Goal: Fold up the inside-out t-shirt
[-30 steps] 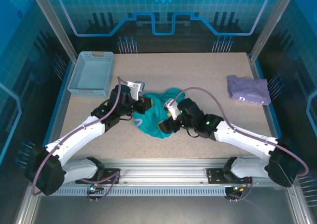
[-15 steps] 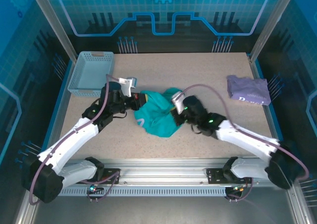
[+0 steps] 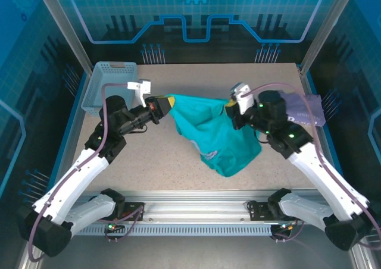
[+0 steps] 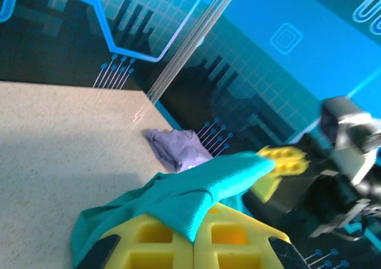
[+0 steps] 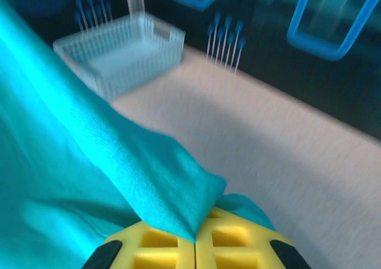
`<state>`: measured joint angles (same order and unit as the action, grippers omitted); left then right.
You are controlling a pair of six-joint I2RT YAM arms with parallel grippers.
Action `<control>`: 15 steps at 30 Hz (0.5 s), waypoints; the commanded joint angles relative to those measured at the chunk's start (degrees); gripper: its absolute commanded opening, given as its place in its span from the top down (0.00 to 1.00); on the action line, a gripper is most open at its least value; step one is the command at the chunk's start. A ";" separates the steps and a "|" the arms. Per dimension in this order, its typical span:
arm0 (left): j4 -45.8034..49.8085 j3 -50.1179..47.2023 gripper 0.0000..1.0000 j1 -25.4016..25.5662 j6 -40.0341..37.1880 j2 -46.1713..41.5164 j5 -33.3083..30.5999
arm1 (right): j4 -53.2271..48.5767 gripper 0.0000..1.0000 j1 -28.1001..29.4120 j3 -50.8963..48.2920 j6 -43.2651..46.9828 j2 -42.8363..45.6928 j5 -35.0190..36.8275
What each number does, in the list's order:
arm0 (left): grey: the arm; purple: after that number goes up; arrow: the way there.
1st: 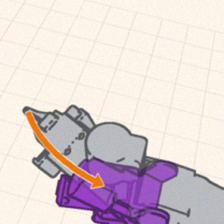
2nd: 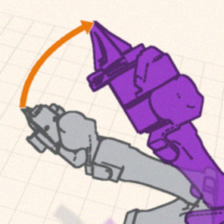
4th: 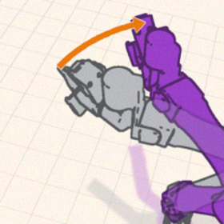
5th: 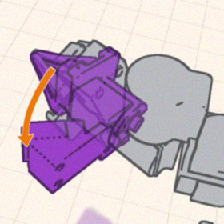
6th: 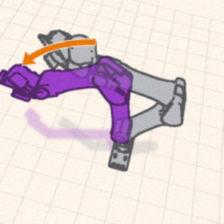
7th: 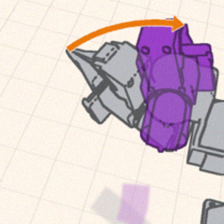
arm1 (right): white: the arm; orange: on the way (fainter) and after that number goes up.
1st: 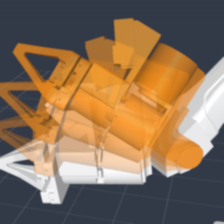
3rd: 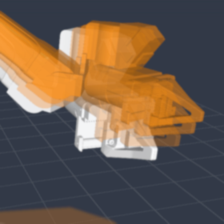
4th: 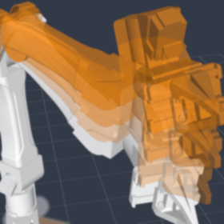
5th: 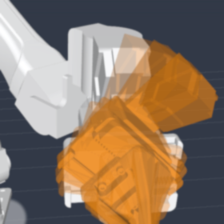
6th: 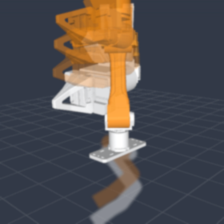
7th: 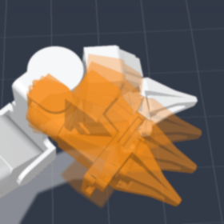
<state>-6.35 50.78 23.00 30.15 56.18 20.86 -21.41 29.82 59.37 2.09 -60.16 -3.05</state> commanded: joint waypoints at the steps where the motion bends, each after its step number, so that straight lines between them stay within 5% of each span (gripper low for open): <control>1: -1.89 -2.59 1.00 -0.68 0.31 1.24 1.96 | -0.66 0.88 0.06 -5.85 -0.39 -3.40 -1.92; 15: -0.81 -3.84 1.00 -0.77 -0.88 2.62 4.71 | 9.29 0.43 11.79 -8.18 6.78 -8.74 1.49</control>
<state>-5.45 47.70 22.61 30.06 59.18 23.92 -16.91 40.71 50.68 7.42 -67.68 -0.56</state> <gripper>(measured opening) 0.058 0.563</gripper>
